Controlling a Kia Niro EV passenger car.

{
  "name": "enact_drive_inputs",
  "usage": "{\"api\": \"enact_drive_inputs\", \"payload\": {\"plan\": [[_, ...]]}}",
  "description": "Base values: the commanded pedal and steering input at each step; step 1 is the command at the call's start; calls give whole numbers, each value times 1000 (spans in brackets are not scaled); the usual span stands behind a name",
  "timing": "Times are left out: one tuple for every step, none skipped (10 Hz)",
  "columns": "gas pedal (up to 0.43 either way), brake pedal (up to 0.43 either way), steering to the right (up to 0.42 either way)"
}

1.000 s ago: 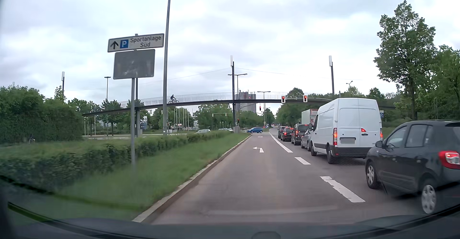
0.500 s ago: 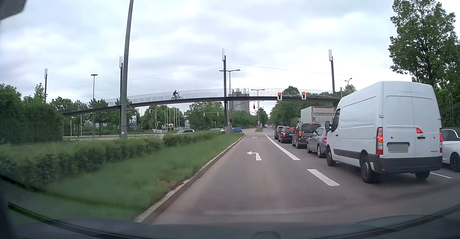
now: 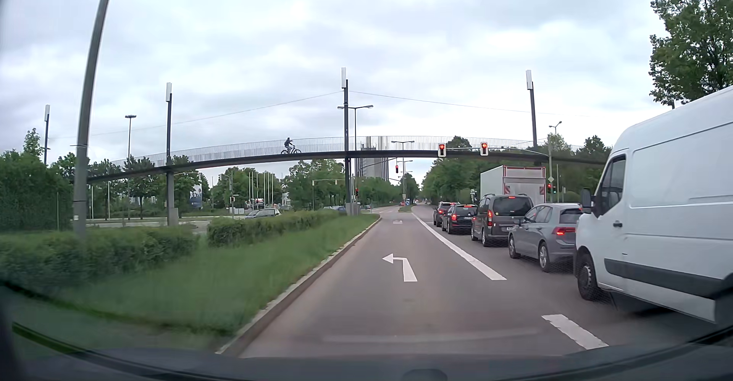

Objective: Follow the waypoints while adhering to traffic rules and regulations

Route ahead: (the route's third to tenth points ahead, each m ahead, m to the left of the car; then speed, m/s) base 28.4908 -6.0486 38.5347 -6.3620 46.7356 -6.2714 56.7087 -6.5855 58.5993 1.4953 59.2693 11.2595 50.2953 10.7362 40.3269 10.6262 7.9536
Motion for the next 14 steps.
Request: {"api": "enact_drive_inputs", "payload": {"plan": [[0,0,16],[0,0,9],[0,0,6],[0,0,6],[0,0,6],[0,0,5],[0,0,5],[0,0,5],[0,0,5],[0,0,5],[0,0,5],[0,0,5],[0,0,5],[0,0,5]]}}
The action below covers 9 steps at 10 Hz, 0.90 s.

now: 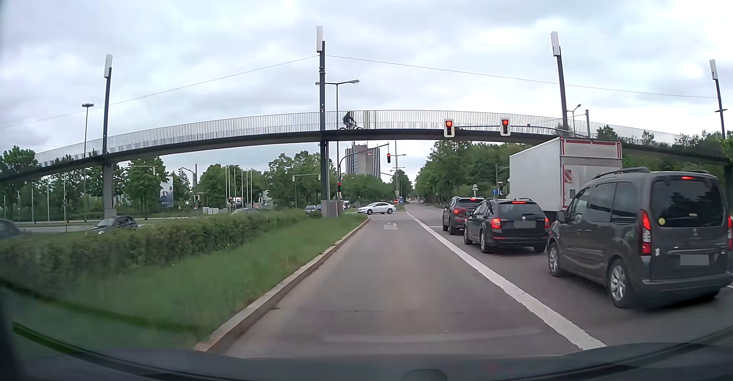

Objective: Follow the waypoints while adhering to traffic rules and regulations

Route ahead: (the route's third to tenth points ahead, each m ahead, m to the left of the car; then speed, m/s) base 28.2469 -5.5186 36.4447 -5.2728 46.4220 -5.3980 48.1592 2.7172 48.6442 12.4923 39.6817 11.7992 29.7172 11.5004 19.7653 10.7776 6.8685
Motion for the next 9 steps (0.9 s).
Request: {"api": "enact_drive_inputs", "payload": {"plan": [[0,0,5],[0,0,5],[0,0,5],[0,0,5],[0,0,5],[0,0,5],[0,0,5],[0,0,5],[0,0,3]]}}
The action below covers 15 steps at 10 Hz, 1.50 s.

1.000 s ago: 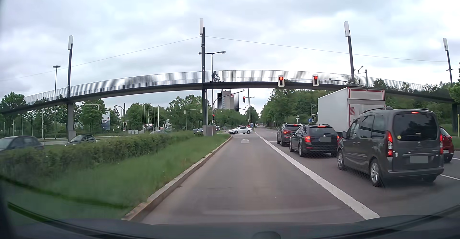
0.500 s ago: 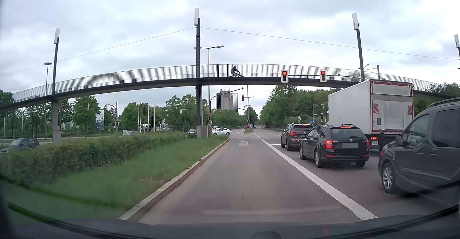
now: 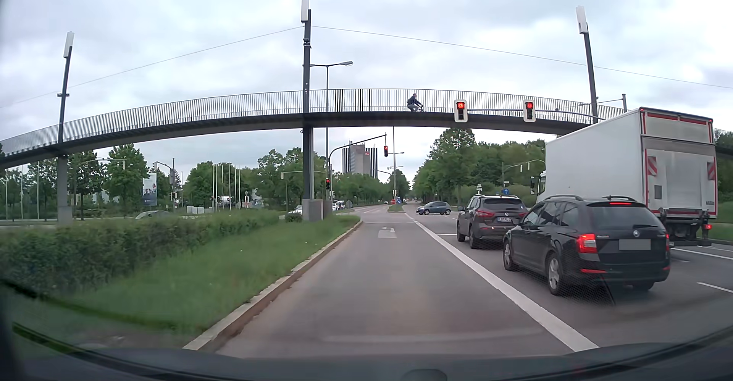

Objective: Follow the waypoints while adhering to traffic rules and regulations

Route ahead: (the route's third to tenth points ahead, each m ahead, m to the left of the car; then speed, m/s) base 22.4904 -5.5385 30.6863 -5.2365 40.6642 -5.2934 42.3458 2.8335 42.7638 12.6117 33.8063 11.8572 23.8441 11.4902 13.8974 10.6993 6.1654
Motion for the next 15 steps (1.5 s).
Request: {"api": "enact_drive_inputs", "payload": {"plan": [[0,0,2],[0,0,2],[0,0,2],[0,0,2],[0,0,0],[0,0,0],[0,0,0],[0,0,0],[0,0,0],[0,0,0],[0,0,0],[0,0,0],[0,0,0],[0,0,0],[0,0,0]]}}
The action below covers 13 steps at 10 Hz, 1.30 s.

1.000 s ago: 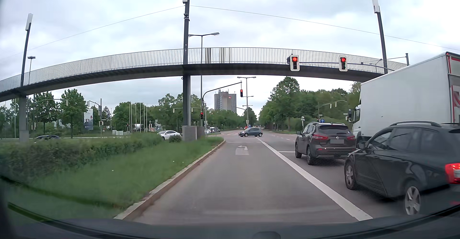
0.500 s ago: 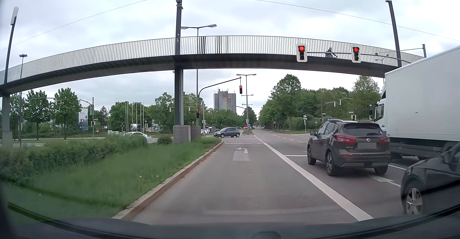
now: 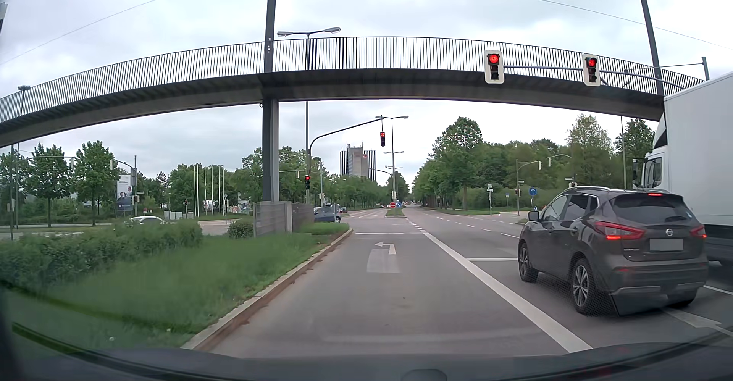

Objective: Follow the waypoints while adhering to traffic rules and regulations

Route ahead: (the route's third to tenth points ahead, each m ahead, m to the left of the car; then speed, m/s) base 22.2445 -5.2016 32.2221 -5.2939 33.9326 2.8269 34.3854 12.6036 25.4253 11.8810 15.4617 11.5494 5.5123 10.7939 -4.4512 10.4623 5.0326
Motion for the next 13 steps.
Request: {"api": "enact_drive_inputs", "payload": {"plan": [[0,0,0],[0,0,0],[0,0,0],[0,0,0],[0,0,0],[0,0,0],[0,0,0],[0,6,0],[0,6,0],[0,6,0],[0,12,0],[0,12,0],[0,12,0]]}}
